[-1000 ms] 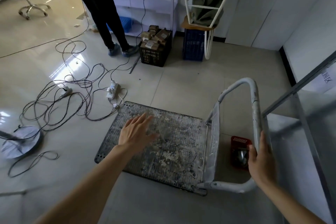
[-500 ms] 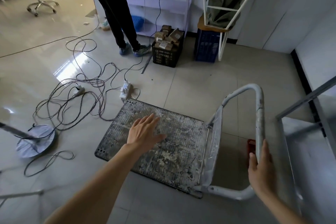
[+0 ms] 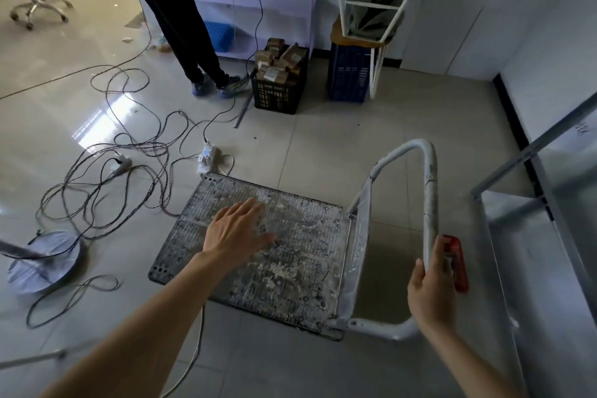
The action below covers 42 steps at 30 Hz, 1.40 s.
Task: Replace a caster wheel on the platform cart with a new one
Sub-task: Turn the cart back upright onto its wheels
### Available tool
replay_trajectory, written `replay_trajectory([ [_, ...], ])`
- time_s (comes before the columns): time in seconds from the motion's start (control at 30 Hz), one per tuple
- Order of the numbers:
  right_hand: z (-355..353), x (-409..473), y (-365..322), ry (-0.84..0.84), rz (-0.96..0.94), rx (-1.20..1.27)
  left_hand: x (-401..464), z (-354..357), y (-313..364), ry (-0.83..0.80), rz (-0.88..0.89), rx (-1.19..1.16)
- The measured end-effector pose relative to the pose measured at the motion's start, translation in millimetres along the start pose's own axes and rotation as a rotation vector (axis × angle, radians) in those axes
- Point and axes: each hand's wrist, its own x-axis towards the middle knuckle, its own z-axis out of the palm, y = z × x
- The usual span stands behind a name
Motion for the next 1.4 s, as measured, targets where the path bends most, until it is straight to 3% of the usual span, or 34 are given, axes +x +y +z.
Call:
replay_trajectory([
  [0.87,-133.4,100.3,202.5,-0.136,0.041,0.029,14.9,59.0,232.1,0.009,0.038,0.007],
  [1.4,-208.0,140.7,304.7,-0.155,0.053,-0.085,2.7,67.1,272.0,0.034,0.055,0.03],
])
